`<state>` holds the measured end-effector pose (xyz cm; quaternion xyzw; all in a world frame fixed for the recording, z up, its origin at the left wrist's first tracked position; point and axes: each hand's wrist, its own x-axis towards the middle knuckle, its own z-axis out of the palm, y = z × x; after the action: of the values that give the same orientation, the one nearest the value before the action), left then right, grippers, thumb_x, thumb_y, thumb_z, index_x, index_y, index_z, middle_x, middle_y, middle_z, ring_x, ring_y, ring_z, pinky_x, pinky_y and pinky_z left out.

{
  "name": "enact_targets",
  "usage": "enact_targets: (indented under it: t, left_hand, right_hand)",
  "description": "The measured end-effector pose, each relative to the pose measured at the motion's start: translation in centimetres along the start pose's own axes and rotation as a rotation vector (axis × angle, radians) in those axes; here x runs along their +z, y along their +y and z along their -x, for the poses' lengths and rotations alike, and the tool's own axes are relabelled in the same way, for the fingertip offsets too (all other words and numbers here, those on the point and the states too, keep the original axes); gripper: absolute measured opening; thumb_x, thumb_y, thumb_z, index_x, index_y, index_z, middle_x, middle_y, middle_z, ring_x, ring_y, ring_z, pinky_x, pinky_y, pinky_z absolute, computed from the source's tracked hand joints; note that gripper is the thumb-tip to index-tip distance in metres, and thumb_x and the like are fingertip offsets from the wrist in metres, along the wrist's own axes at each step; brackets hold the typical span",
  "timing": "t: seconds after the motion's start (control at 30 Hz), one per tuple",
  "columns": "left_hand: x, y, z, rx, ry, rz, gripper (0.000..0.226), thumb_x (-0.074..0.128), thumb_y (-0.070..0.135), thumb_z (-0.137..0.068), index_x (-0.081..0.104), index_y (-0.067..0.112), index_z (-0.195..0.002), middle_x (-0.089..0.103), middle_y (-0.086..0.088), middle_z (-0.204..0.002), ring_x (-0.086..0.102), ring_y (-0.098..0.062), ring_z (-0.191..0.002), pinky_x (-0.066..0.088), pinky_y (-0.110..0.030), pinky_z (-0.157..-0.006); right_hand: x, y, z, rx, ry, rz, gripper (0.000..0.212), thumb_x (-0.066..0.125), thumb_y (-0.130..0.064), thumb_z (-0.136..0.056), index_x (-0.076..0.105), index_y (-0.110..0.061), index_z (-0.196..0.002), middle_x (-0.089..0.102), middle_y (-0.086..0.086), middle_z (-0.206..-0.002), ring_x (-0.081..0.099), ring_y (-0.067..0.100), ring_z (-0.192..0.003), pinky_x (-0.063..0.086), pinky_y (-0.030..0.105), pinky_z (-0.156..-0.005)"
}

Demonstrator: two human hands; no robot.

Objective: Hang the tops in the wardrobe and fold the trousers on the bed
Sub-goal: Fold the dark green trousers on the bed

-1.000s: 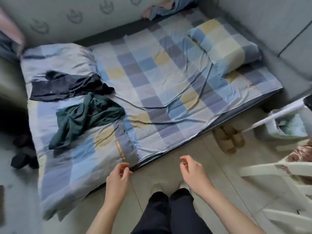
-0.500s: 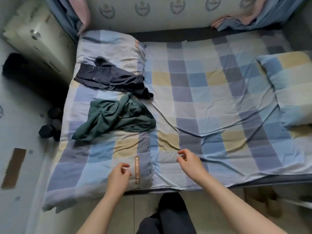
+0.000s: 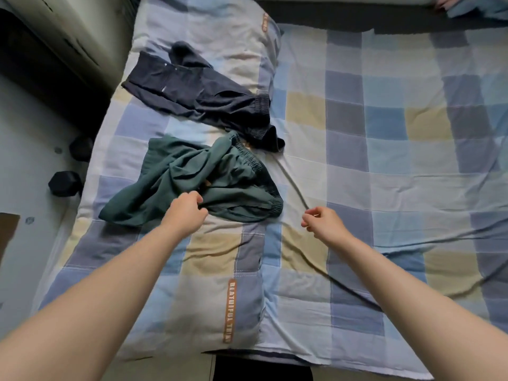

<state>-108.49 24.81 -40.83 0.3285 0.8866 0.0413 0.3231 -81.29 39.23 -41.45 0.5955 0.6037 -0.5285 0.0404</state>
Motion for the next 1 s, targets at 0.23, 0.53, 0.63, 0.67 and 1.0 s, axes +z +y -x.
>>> enact_targets:
  t: [0.23, 0.53, 0.63, 0.67, 1.0]
  left_hand:
    - [1.2, -0.4, -11.7, 0.009, 0.129, -0.107, 0.049, 0.057, 0.032, -0.093, 0.047, 0.005, -0.132, 0.049, -0.017, -0.138, 0.044, -0.037, -0.127, 0.041, -0.048, -0.102]
    - [4.6, -0.4, -20.0, 0.076, 0.207, -0.168, 0.056, 0.062, 0.030, -0.093, 0.033, 0.003, -0.133, 0.056, -0.020, -0.126, 0.053, -0.040, -0.116, 0.039, -0.049, -0.100]
    - [5.4, -1.5, -19.8, 0.134, 0.327, -0.111, 0.032, 0.053, 0.013, -0.096, 0.037, 0.009, -0.122, 0.062, -0.020, -0.103, 0.054, -0.037, -0.085, 0.041, -0.045, -0.072]
    - [5.5, -2.0, -19.7, 0.148, 0.360, -0.047, 0.026, 0.051, 0.014, -0.096, 0.038, 0.012, -0.119, 0.061, -0.018, -0.098, 0.052, -0.034, -0.081, 0.040, -0.044, -0.068]
    - [9.9, -10.9, -7.8, 0.418, 0.057, -0.143, 0.042, 0.061, 0.037, -0.091, 0.051, 0.015, -0.125, 0.069, -0.020, -0.095, 0.064, -0.040, -0.089, 0.050, -0.042, -0.072]
  right_hand:
    - [5.3, 2.2, -9.9, 0.039, -0.055, 0.002, 0.036, 0.053, -0.036, -0.095, 0.054, -0.010, -0.119, 0.060, 0.011, -0.121, 0.057, 0.029, -0.111, 0.044, 0.050, -0.101]
    - [11.2, 3.3, -17.3, 0.105, 0.043, -0.098, 0.063, 0.053, -0.035, -0.096, 0.031, 0.008, -0.137, 0.053, 0.021, -0.124, 0.057, 0.037, -0.112, 0.047, 0.055, -0.096]
    - [12.5, 3.3, -18.3, 0.178, 0.050, -0.184, 0.063, 0.056, -0.040, -0.093, 0.036, 0.002, -0.136, 0.049, 0.013, -0.120, 0.054, 0.030, -0.118, 0.050, 0.043, -0.096]
    - [12.7, 3.4, -18.8, 0.204, 0.050, -0.231, 0.058, 0.058, -0.040, -0.092, 0.042, -0.001, -0.132, 0.050, 0.009, -0.115, 0.056, 0.027, -0.113, 0.050, 0.039, -0.093]
    - [14.0, 3.8, -12.8, -0.258, 0.083, -0.198, 0.033, 0.068, -0.012, -0.085, 0.059, -0.015, -0.117, 0.062, -0.001, -0.103, 0.057, 0.012, -0.095, 0.043, 0.023, -0.081]
